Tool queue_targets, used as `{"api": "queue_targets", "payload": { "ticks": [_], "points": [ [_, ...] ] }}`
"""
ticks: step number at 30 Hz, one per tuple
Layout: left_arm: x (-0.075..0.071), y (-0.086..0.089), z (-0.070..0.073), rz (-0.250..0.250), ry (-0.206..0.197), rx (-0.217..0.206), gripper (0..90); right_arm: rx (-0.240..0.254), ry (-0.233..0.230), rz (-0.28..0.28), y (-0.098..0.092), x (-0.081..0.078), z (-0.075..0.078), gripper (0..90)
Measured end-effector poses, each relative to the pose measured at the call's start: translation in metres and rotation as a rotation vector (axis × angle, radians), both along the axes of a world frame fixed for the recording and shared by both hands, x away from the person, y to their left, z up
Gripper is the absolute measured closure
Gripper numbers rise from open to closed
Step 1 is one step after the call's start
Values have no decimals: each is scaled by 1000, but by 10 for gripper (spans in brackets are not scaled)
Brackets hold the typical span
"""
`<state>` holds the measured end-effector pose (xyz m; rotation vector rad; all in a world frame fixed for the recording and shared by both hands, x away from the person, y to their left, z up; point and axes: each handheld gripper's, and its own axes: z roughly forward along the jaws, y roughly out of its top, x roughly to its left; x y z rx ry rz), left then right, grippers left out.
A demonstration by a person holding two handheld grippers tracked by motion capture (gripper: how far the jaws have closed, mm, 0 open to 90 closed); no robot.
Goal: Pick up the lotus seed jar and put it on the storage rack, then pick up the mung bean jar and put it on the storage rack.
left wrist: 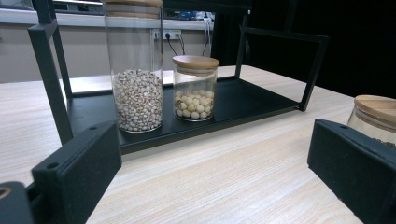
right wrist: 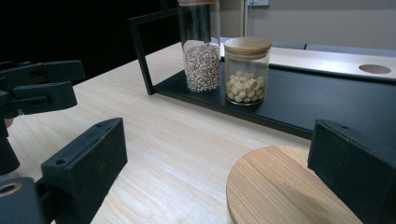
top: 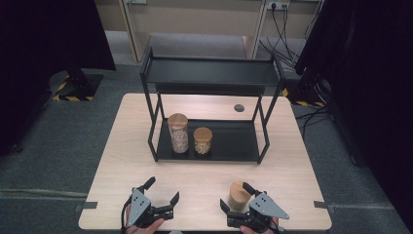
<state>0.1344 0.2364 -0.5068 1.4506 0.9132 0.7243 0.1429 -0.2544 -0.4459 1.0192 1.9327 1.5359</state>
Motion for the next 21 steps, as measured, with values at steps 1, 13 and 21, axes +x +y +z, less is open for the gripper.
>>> {"api": "queue_targets", "payload": {
  "ticks": [1,13,21],
  "points": [
    [0,0,0,0,1,0,23,1,0,2,0,0,-1,49],
    [0,0,0,-1,-3,2,23,13,-2,-1,-1,1,-4,48],
    [0,0,0,-3,-4,3,23,13,-4,-4,-2,1,-4,48]
  ]
}}
